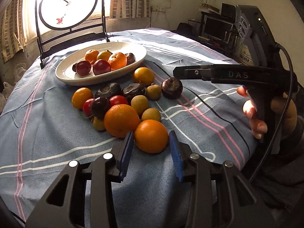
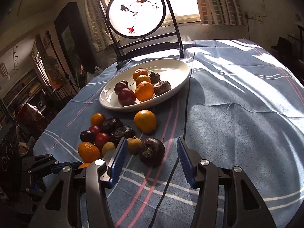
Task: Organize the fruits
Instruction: 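Place the plum on the plate with left tool while right tool places the orange, then grasp an orange with left tool while right tool grasps a dark brown fruit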
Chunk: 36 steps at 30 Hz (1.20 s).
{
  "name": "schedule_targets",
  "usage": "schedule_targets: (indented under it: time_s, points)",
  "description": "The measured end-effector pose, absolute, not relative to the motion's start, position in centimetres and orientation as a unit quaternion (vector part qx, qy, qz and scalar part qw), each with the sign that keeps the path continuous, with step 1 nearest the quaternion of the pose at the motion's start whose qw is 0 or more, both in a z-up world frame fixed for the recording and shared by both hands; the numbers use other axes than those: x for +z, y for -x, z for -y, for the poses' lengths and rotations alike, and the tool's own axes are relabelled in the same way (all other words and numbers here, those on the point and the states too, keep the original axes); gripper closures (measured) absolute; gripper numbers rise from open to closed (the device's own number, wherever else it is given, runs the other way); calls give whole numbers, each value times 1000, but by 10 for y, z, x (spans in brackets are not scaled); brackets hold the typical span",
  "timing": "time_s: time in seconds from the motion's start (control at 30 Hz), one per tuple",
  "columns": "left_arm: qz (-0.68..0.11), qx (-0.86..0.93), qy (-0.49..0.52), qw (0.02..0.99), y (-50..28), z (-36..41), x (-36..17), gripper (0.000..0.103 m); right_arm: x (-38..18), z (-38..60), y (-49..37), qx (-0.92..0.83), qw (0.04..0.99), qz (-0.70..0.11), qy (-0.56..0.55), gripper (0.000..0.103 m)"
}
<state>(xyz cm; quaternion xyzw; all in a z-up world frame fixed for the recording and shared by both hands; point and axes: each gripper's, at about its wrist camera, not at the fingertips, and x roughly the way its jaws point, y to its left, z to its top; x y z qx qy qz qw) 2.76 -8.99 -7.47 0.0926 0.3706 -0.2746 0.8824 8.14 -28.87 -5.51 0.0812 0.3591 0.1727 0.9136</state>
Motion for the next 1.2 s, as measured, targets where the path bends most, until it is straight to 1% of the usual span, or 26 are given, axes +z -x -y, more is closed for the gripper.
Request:
schedule_targets:
  time_s: [0.27,0.3,0.33,0.37,0.47,0.5,0.53,0.63,0.73,0.8,0.93,1.0,1.07,1.2]
  points:
    - [-374,-275,-82,882,-22,80,-76,66,-54,290,-81,185,911,-358,-90,49]
    - [-373,-274,-78,883,-24,81,-76,65,-54,290,-81,185,911,-357,-90,49]
    - [-375,-274,-75,882,-26,81,-78,60,-54,290,-80,184,912,-356,-89,49]
    - [-378,-271,-69,883,-30,81,-80,58,-54,289,-80,184,913,-355,-88,49]
    - [-386,-272,-58,879,-37,82,-85,58,-54,288,-78,184,914,-352,-82,49]
    - [-388,-274,-56,878,-38,81,-86,58,-54,287,-78,184,914,-353,-80,49]
    - [-388,-280,-52,877,-38,81,-86,65,-54,286,-78,185,913,-354,-77,49]
    - [-369,-271,-41,888,-31,73,-78,65,-57,278,-79,193,908,-367,-58,49]
    - [-343,-268,-17,900,-24,56,-58,65,-62,268,-82,182,903,-389,-28,49]
    - [-330,-264,-9,906,-20,46,-47,65,-66,267,-87,174,897,-404,-29,49]
    - [-326,-259,-1,909,-17,36,-40,64,-77,270,-100,152,882,-445,-41,49]
    - [-327,-259,3,909,-18,35,-40,64,-77,269,-101,147,883,-444,-38,50]
    - [-331,-261,6,907,-18,34,-42,64,-77,268,-99,158,885,-437,-39,70]
    - [-340,-264,7,903,-20,35,-46,64,-72,269,-93,166,894,-414,-41,72]
